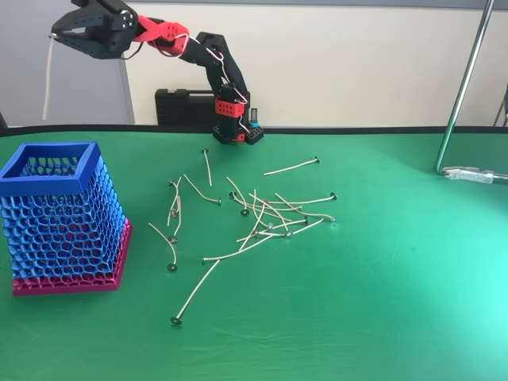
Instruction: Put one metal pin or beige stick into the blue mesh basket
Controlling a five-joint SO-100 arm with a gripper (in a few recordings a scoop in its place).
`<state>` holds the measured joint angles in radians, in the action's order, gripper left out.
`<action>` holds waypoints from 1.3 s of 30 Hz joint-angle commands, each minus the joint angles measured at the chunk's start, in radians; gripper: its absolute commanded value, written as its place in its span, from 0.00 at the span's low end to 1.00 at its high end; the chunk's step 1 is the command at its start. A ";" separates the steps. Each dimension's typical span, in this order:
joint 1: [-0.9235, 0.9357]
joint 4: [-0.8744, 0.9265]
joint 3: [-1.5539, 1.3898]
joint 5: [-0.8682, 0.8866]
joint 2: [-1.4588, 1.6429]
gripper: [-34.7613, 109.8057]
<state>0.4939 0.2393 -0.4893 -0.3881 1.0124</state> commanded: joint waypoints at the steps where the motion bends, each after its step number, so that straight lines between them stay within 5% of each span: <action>1: -0.014 -0.058 -0.012 -0.018 -0.006 0.24; 27: 0.031 -0.210 -0.448 0.187 0.084 0.24; 33: 0.043 -0.210 -0.417 0.235 0.086 0.39; 39: 0.043 -0.210 -0.416 0.249 0.089 0.44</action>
<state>0.5308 0.0476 -0.9342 -0.1457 1.0201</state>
